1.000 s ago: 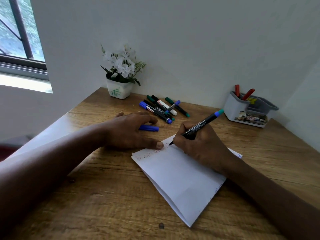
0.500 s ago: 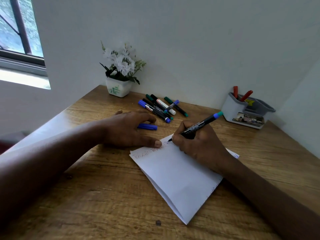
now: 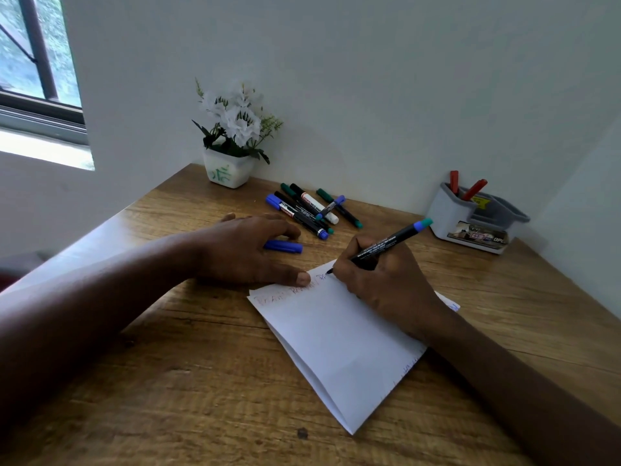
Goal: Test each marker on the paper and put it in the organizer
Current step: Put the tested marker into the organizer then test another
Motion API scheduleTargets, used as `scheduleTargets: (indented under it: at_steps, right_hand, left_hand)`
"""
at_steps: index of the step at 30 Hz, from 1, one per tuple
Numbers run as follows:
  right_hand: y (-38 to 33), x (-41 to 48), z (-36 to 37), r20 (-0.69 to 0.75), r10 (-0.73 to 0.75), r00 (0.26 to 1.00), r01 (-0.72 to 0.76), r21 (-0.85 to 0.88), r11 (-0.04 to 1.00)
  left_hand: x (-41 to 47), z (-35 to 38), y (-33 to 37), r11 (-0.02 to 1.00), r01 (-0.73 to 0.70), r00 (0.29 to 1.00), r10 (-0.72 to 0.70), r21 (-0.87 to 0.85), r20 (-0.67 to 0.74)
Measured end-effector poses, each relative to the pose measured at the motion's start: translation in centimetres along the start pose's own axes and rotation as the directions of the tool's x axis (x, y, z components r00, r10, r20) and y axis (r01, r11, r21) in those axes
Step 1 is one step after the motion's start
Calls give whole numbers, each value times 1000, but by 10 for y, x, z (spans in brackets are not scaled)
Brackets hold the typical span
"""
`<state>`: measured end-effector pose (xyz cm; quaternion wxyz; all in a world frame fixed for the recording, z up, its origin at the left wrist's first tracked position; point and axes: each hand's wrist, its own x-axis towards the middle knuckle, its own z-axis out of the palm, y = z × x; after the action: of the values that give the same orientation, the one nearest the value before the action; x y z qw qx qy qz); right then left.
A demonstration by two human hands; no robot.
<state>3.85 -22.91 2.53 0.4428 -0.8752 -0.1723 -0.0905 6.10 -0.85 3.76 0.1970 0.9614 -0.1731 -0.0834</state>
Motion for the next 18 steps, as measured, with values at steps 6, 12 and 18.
scheduleTargets:
  at_steps: [6, 12, 18]
  right_hand:
    - [1, 0, 0, -17, 64, 998, -63, 74, 995]
    - [4, -1, -1, -75, 93, 993, -86, 89, 992]
    - [0, -1, -4, -5, 53, 999, -53, 18, 998]
  left_hand:
    - [1, 0, -2, 1000, 4, 1000, -4, -2, 5]
    - [3, 1, -3, 1000, 4, 1000, -4, 7, 8]
    - [5, 2, -6, 1000, -8, 1000, 8, -7, 11]
